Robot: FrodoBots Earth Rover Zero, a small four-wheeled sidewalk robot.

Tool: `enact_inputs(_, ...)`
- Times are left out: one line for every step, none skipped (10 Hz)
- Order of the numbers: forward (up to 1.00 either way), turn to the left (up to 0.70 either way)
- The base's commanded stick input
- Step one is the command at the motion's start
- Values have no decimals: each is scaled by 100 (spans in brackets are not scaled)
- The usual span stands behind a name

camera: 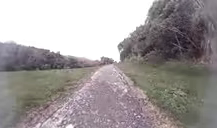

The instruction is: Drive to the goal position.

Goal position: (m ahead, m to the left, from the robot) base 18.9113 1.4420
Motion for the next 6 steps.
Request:
enact_inputs(84,0)
enact_inputs(84,0)
enact_inputs(84,0)
enact_inputs(84,0)
enact_inputs(84,0)
enact_inputs(84,0)
